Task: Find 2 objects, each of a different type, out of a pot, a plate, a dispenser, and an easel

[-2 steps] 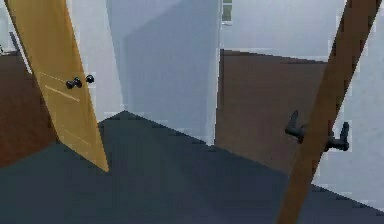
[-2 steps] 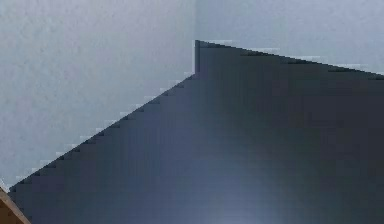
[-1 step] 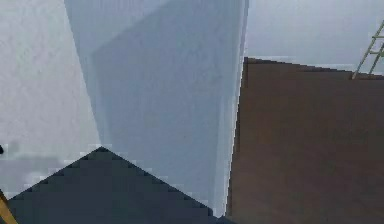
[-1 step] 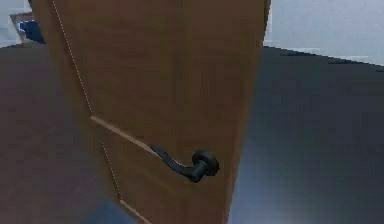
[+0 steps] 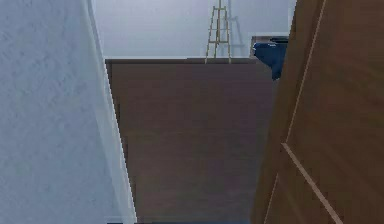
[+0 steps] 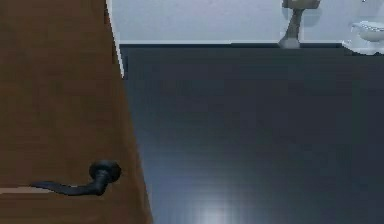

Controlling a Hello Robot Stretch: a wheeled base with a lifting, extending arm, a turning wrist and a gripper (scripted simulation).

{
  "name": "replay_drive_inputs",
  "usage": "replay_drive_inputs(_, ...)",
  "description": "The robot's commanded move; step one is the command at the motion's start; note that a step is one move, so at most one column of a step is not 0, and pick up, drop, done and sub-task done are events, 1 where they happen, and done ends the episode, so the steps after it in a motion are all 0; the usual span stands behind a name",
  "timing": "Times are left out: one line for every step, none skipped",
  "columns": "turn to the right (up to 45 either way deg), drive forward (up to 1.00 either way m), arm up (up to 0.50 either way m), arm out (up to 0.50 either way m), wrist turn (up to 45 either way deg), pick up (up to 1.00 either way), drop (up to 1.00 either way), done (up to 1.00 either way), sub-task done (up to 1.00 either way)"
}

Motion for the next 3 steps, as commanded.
replay_drive_inputs(0.0,0.5,0.0,0.0,0.0,0.0,0.0,0.0,0.0)
replay_drive_inputs(0.0,1.0,0.0,0.0,0.0,0.0,0.0,0.0,0.0)
replay_drive_inputs(0.0,1.0,0.0,0.0,0.0,0.0,0.0,0.0,0.0)
